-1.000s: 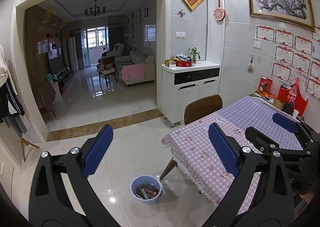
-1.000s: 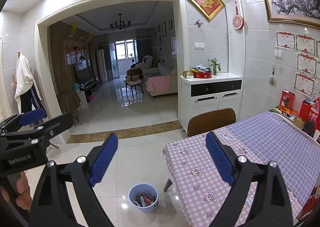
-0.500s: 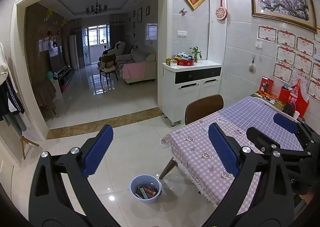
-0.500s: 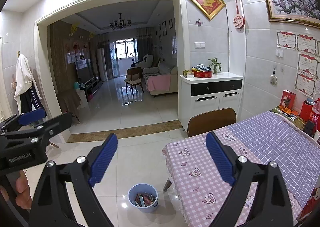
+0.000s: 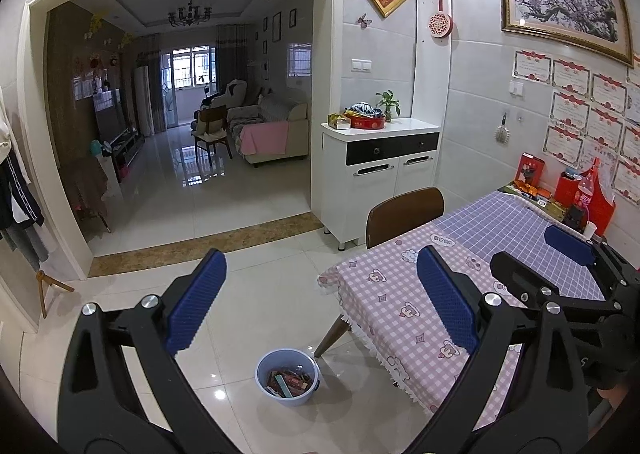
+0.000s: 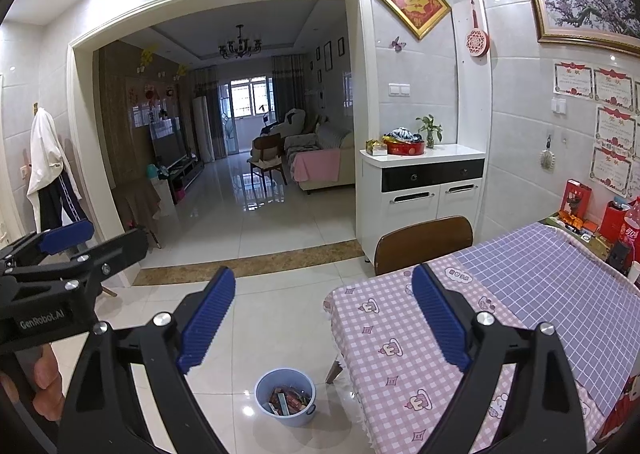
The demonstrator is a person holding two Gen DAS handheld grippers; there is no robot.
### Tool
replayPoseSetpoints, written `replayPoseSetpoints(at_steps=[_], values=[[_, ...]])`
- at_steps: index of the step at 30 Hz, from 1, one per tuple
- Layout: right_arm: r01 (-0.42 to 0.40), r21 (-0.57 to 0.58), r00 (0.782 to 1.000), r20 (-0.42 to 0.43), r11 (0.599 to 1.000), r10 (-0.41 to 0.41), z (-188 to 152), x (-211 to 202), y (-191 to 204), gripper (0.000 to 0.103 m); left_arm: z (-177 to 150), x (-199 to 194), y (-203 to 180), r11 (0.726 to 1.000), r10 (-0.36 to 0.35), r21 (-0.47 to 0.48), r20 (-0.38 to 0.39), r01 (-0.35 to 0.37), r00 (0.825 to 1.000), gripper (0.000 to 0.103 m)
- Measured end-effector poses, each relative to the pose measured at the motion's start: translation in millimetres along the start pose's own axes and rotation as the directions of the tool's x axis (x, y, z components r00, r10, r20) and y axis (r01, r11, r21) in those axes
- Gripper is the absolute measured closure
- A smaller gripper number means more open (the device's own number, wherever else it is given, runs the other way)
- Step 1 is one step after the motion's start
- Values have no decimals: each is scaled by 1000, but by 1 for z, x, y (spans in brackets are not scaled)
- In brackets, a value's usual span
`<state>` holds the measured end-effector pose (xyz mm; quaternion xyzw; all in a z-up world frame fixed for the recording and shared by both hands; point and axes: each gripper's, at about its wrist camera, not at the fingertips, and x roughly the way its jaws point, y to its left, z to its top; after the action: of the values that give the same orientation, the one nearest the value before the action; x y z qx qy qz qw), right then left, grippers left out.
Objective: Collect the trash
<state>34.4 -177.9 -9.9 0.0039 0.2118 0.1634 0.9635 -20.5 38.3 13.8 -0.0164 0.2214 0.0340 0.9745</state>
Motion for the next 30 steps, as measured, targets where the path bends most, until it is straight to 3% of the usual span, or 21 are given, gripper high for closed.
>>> replayPoseSetpoints(at_steps=[30], values=[[1,-7,1000,-21,1000,-1,0,15,3,14,1,13,5,1000,-14,-21,-9,14,1000,9]])
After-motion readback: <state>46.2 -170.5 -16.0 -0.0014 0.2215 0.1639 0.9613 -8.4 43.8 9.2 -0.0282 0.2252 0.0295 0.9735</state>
